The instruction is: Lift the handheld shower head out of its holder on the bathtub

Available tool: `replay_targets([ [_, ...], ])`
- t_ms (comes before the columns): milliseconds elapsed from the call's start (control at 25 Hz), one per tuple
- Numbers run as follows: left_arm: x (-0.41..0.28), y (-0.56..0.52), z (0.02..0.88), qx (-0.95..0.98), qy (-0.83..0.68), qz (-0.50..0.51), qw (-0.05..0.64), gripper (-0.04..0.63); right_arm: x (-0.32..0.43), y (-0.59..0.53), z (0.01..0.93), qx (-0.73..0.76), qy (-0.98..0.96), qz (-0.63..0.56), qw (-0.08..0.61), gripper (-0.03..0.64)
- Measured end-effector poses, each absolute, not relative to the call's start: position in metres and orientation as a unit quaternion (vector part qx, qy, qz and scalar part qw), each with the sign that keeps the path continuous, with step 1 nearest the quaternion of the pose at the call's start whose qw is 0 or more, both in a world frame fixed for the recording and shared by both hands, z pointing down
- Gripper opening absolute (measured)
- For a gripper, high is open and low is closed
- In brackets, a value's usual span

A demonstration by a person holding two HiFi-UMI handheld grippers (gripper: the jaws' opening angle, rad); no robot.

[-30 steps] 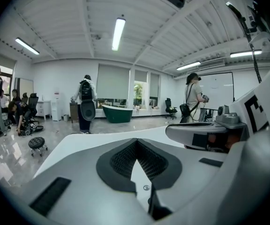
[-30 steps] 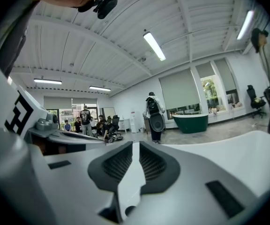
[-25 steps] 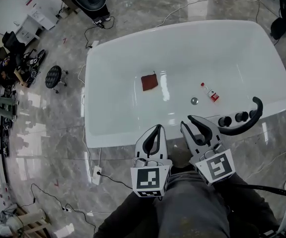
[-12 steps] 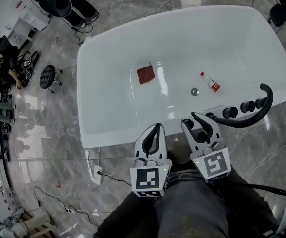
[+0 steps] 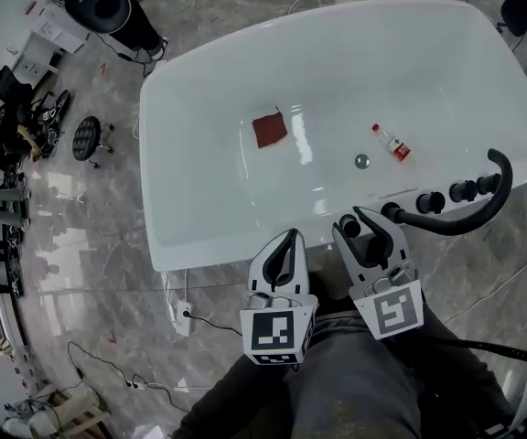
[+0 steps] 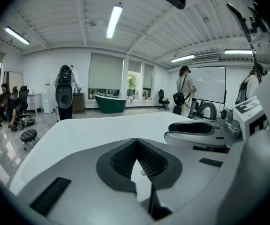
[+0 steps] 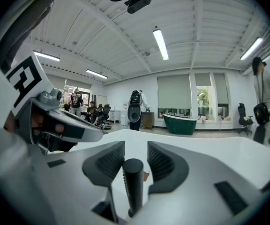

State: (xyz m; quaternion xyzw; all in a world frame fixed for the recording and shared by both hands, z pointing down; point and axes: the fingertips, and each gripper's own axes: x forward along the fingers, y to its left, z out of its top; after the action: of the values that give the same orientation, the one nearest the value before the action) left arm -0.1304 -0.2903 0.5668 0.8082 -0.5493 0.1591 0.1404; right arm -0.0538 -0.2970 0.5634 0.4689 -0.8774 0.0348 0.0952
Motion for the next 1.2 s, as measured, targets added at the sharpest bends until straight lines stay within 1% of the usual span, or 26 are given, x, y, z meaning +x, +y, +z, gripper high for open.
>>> replay_targets([
  [200, -0.131, -0.294, 0.565, 0.809, -0.546, 0.164, 0.145, 0.003, -0.056, -0.297, 0.578, 0.466, -0.875, 0.055, 0.122, 0.144],
  [640, -0.140, -0.295, 0.585, 0.806, -0.547, 0.170, 0.151, 0.003, -0.054, -0.300, 0.632, 0.471, -0.861, 0.087, 0.172, 0.144],
  [880, -0.141, -0.296, 0.578, 0.805, -0.550, 0.168, 0.144, 0.003, -0.053, -0.299, 0.635, 0.470, -0.859, 0.084, 0.185, 0.133],
  [1000, -0.143, -0.296, 0.574, 0.805, -0.551, 0.167, 0.145, 0.003, -0.053, -0.301, 0.625, 0.474, -0.859, 0.076, 0.179, 0.132],
  [1120, -0.145, -0.294, 0.559, 0.805, -0.551, 0.166, 0.146, 0.003, -0.060, -0.306, 0.587, 0.470, -0.867, 0.058, 0.155, 0.132],
  [1200, -0.144, -0.294, 0.541, 0.805, -0.551, 0.163, 0.147, 0.003, -0.062, -0.308, 0.562, 0.465, -0.870, 0.055, 0.152, 0.132],
])
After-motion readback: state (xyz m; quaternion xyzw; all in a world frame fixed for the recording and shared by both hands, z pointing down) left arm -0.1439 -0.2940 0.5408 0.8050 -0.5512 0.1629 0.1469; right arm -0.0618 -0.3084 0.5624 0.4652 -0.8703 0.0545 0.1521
